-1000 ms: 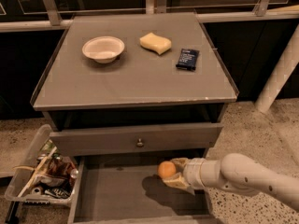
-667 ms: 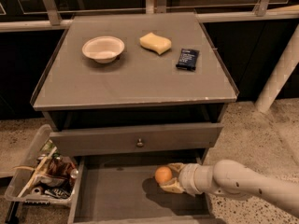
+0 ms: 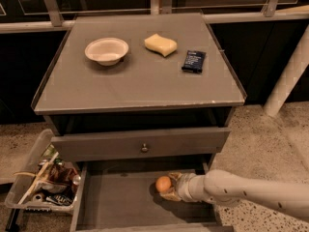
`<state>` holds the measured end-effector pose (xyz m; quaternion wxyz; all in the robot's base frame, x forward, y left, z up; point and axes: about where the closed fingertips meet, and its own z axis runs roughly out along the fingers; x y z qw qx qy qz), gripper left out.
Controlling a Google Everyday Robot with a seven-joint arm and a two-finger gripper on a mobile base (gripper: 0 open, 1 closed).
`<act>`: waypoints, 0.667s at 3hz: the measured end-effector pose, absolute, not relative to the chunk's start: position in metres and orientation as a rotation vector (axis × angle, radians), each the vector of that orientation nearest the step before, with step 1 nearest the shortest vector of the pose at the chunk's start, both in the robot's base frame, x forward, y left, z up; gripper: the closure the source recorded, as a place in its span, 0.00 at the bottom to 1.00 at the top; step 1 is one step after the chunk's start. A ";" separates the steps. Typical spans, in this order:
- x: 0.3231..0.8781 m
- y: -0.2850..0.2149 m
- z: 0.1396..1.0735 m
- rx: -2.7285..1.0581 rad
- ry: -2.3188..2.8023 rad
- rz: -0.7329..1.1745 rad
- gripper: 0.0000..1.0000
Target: Place orange into middle drawer
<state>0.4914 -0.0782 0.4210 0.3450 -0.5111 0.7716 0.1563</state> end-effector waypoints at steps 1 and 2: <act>0.515 -0.074 0.400 -1.341 2.017 0.343 1.00; 0.527 -0.069 0.387 -1.330 2.026 0.319 1.00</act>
Offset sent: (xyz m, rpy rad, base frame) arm 0.0518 0.0123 -0.0479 -0.0740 -0.0350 -0.0545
